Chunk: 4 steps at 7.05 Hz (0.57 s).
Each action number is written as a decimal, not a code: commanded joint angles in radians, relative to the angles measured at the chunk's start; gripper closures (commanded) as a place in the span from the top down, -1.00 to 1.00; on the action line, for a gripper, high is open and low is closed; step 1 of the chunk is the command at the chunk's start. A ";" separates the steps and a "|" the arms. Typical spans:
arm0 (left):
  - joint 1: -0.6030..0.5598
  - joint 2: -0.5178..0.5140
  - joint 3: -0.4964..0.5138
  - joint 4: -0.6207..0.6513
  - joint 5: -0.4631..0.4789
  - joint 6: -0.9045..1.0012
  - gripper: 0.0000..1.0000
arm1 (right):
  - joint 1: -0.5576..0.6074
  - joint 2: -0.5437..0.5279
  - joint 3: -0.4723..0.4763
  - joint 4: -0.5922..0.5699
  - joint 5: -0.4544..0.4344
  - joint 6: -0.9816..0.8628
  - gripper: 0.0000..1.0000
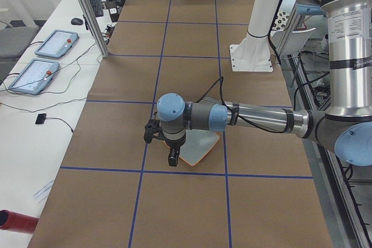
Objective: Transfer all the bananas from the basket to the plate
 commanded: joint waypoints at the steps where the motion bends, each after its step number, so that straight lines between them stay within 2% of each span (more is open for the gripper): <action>1: -0.002 -0.016 -0.002 -0.001 -0.001 -0.006 1.00 | 0.002 0.001 0.010 0.002 0.000 -0.001 1.00; 4: 0.000 -0.034 -0.003 -0.004 -0.002 -0.009 1.00 | 0.011 0.018 0.005 0.002 -0.019 0.011 1.00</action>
